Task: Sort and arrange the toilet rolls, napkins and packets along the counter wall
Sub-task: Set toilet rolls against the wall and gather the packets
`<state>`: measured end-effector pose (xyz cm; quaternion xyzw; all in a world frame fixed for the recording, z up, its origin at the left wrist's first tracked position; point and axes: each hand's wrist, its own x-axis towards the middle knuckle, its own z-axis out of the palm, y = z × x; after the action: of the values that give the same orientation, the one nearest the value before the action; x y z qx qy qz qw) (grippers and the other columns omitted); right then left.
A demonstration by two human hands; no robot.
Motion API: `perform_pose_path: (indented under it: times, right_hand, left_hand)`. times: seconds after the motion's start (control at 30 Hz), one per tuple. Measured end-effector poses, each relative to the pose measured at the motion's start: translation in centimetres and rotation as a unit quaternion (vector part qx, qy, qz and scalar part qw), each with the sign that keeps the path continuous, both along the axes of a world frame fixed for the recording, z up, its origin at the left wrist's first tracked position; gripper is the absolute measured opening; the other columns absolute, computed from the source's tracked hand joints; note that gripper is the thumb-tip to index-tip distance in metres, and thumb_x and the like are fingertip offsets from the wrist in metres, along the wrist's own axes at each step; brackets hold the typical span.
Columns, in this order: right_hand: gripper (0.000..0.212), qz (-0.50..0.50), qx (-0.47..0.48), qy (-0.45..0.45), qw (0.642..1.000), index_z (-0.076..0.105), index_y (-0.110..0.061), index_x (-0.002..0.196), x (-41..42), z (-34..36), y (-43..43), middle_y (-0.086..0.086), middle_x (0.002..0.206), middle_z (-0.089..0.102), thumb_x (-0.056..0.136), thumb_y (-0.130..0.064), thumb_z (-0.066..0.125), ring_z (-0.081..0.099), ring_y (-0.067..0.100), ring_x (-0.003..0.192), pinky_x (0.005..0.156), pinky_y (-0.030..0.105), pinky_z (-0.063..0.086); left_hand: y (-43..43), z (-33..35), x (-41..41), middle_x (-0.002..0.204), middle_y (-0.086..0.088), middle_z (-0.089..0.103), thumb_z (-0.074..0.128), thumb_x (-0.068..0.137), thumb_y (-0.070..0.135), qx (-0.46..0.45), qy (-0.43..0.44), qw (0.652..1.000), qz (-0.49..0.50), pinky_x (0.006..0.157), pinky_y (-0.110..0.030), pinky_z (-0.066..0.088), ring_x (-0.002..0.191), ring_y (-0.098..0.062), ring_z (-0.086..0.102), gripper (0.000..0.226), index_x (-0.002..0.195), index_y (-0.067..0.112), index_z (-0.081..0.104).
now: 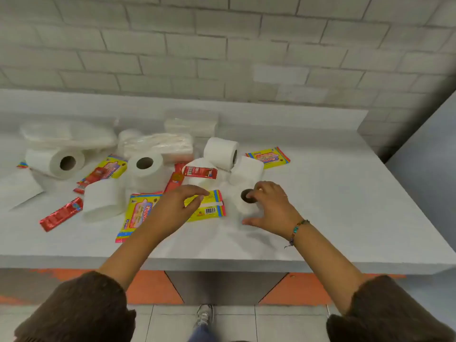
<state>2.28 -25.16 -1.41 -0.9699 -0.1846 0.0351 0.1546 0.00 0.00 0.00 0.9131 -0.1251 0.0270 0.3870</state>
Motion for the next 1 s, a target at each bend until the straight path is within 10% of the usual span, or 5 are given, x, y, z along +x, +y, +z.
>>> perform_pose_path:
  times: [0.17,0.47,0.83,1.0]
  right_hand:
    - [0.050,-0.081,0.090,0.063,0.991,0.058,-0.017,0.099,1.7,-2.5,1.1,-0.003,0.156,0.010,0.069,-0.054,0.073,0.015,0.018,0.141,0.111,0.028,0.026]
    - [0.040,-0.224,0.212,-0.021,0.951,0.038,-0.041,0.066,2.9,0.0,1.7,-0.014,0.145,0.032,0.066,-0.044,0.078,0.036,0.008,0.125,0.092,0.018,0.034]
    - [0.042,-0.281,0.210,-0.099,0.931,0.038,-0.040,0.066,5.5,2.5,-1.0,-0.011,0.142,0.037,0.065,-0.039,0.080,0.036,0.012,0.126,0.093,0.019,0.034]
    - [0.040,-0.283,0.210,-0.104,0.930,0.039,-0.040,0.067,6.3,2.6,-1.8,-0.013,0.142,0.036,0.065,-0.038,0.079,0.035,0.009,0.123,0.089,0.015,0.032]
  left_hand:
    - [0.5,-0.4,7.2,0.110,0.025,0.058,0.052,0.093,0.024,-0.006,0.017,0.999,-0.029,0.084,-0.004,0.034,0.105,0.007,0.050,0.022,0.107,0.031,0.068]
    - [-2.0,-1.6,19.7,0.140,0.001,0.048,0.057,0.089,0.018,0.078,-0.005,0.990,-0.121,0.107,-0.028,0.028,0.131,-0.018,0.037,0.031,0.119,0.027,0.062]
    - [-5.7,-3.6,25.3,0.156,-0.006,0.012,0.070,0.072,0.011,0.316,0.005,0.929,-0.194,0.117,-0.053,0.011,0.144,-0.031,0.007,0.076,0.138,0.032,0.038]
    - [-5.4,-5.1,25.3,0.155,-0.008,0.017,0.065,0.073,0.002,0.348,-0.055,0.922,-0.163,0.116,-0.051,0.009,0.142,-0.035,0.012,0.060,0.123,0.031,0.047]
